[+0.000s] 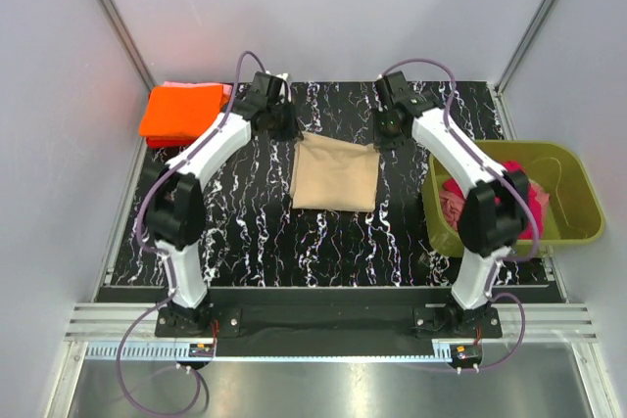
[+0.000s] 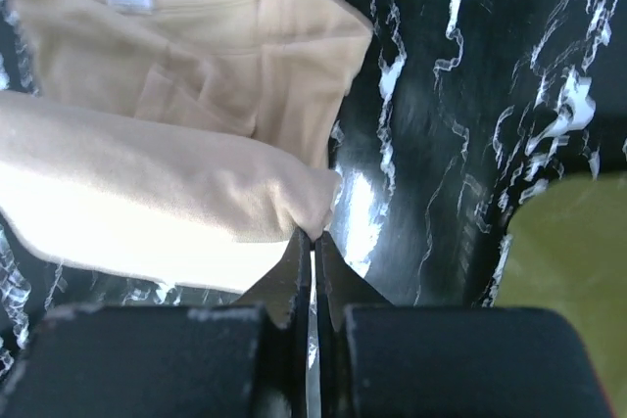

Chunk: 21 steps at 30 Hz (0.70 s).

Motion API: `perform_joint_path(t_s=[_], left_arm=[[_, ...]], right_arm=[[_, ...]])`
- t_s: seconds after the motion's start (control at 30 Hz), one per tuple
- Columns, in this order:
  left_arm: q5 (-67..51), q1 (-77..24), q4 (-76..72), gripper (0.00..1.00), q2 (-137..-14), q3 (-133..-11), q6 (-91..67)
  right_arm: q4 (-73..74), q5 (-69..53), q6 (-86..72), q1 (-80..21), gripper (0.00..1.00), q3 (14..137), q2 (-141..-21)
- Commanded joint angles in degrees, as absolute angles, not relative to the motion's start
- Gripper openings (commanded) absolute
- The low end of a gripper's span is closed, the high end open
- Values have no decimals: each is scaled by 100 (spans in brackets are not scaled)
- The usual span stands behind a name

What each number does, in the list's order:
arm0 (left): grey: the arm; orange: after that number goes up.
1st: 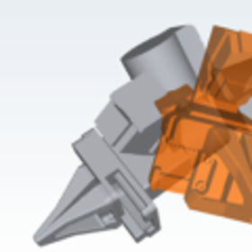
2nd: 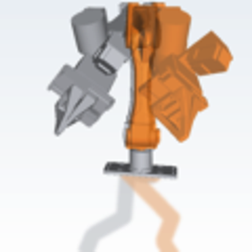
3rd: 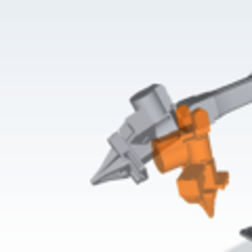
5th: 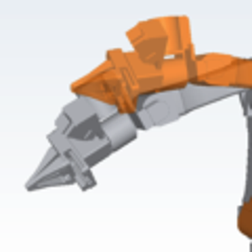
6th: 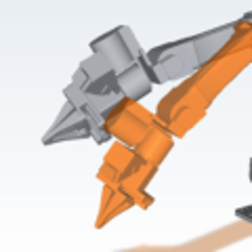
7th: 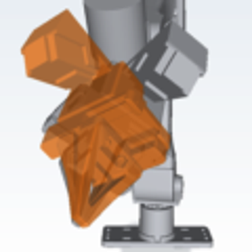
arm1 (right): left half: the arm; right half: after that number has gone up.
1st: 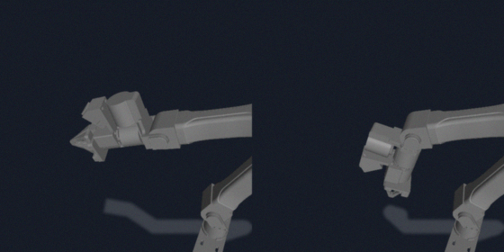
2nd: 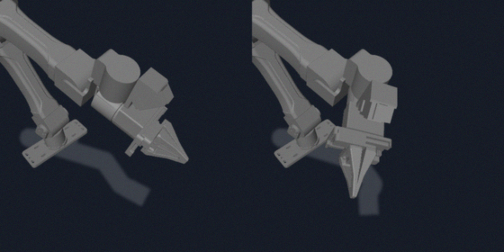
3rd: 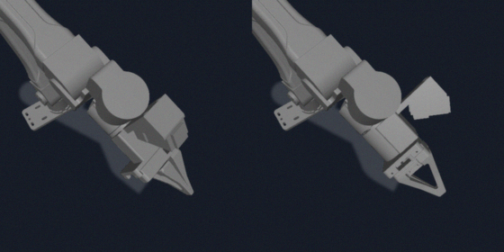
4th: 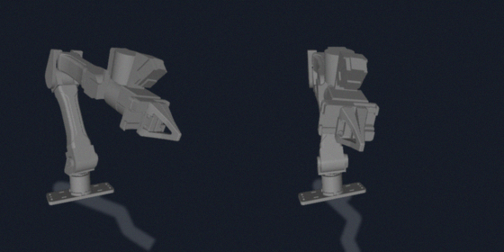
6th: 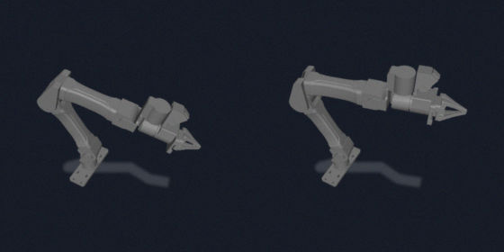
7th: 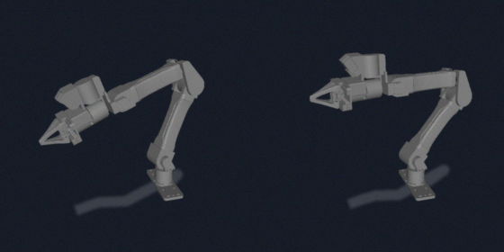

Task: Fold and stack the t-shirts
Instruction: Fold the tshirt

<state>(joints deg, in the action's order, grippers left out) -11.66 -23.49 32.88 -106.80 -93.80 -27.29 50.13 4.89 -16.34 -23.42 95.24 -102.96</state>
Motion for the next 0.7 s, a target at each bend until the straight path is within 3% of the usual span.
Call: perform_joint_path(t_s=[0.0,0.2,0.23,0.27,0.33,0.4,0.67], left_arm=[[-1423,-2180,2902,0,-11161,-10097,-2470],[-1634,-1881,2743,4,-12400,-11028,-2496],[-1652,-1829,2742,14,-12628,-11126,-2505],[-1670,-1811,2716,19,-12717,-11205,-2505],[-1722,-1749,2689,20,-12962,-11434,-2452],[-1784,-1679,2698,28,-13008,-11574,-2408],[-1704,-1670,2873,36,-12050,-10725,-2180]], right_arm=[[4790,422,-1152,-2198,0,10359,-11018],[4641,273,-1037,-1917,2,11458,-12354],[4641,264,-1028,-1899,3,11609,-12514],[4641,307,-994,-1890,6,11732,-12646],[4711,299,-949,-1855,26,12145,-13050],[4833,272,-853,-1828,29,12513,-13262],[5370,-217,-1274,-1828,43,12446,-12622]])
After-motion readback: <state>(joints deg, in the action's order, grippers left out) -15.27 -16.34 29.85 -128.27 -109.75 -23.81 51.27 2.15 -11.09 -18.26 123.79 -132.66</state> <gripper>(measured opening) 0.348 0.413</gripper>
